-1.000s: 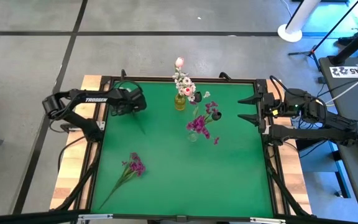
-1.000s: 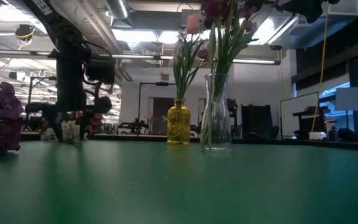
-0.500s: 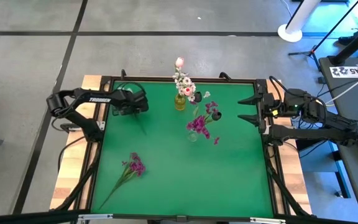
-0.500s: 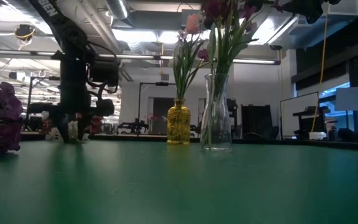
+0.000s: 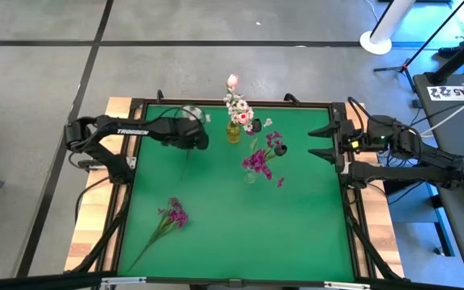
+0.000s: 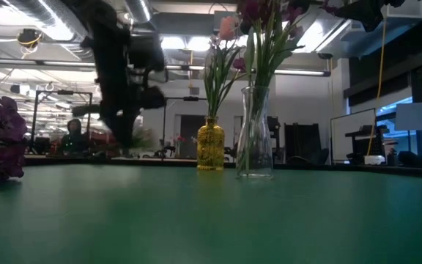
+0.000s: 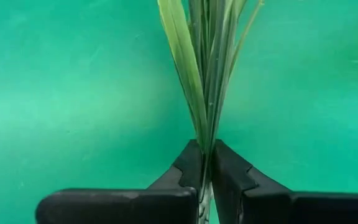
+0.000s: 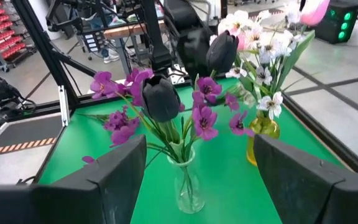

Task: Sort flowers into vase by color
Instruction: Put the white flowers into the yellow vase

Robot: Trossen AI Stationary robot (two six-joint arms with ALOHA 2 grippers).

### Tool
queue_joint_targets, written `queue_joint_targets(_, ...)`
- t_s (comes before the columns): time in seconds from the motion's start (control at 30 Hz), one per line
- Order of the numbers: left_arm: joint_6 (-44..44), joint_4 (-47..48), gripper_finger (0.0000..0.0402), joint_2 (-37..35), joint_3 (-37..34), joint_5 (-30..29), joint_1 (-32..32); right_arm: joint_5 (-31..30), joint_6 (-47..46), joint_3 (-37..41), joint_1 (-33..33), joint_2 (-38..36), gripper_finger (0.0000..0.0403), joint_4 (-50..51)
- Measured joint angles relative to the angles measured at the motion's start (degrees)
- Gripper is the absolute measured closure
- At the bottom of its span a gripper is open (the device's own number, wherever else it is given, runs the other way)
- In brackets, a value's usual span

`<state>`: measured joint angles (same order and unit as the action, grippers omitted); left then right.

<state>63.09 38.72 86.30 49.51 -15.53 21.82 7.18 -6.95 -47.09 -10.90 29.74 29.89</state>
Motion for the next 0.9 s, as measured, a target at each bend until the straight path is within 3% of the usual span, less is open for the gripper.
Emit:
queue_joint_targets(0.27,1.53,12.48,0.0391,-0.03,12.47,-12.08,-7.08,0.0,-0.54,0.0,0.05,-0.12,0.0107,1.89)
queue_joint_targets(0.4,-0.01,13.72,0.0391,-0.11,19.51,-17.75,-10.78,-0.02,-0.12,-0.02,0.04,-0.17,0.0107,3.11)
queue_joint_targets(0.7,-15.91,1.47,0.0391,-0.17,31.91,-22.93,-18.48,1.0,-0.08,-0.02,0.04,-0.17,0.0107,5.2)
queue_joint_targets(0.9,-24.89,-5.65,0.0392,-0.22,34.56,-23.04,-21.32,1.01,-0.11,-0.02,0.04,-0.15,0.0107,4.67)
